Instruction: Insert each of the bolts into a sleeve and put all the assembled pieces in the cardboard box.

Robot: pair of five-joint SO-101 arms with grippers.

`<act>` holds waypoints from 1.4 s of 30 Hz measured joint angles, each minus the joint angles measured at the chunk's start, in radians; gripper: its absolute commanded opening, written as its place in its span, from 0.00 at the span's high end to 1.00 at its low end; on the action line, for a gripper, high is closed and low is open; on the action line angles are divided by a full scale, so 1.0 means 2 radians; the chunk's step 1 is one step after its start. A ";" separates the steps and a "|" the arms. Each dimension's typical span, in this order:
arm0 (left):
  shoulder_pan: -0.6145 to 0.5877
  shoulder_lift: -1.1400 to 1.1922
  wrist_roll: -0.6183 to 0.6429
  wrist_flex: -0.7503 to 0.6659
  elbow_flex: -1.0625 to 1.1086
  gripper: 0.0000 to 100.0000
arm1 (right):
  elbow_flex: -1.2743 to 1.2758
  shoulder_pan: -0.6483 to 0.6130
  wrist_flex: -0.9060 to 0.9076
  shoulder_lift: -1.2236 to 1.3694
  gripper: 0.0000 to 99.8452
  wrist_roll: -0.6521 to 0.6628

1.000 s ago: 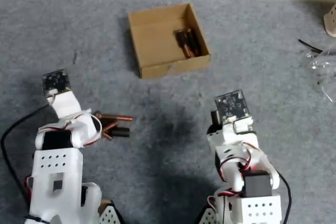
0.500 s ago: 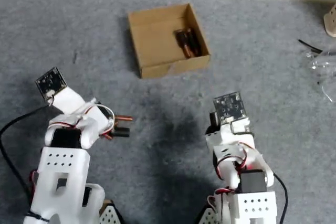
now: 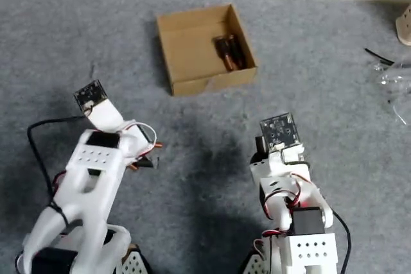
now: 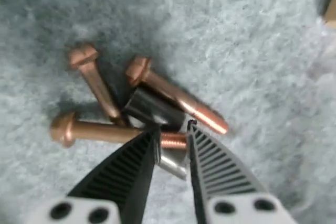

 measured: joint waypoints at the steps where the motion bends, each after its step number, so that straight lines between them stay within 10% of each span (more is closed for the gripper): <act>1: 0.000 0.004 0.008 -0.004 -0.001 0.91 | 0.000 0.000 0.000 0.000 1.00 0.000; 42: -0.042 0.081 0.022 -0.056 -0.017 0.90 | 0.021 0.000 -0.021 0.001 1.00 0.000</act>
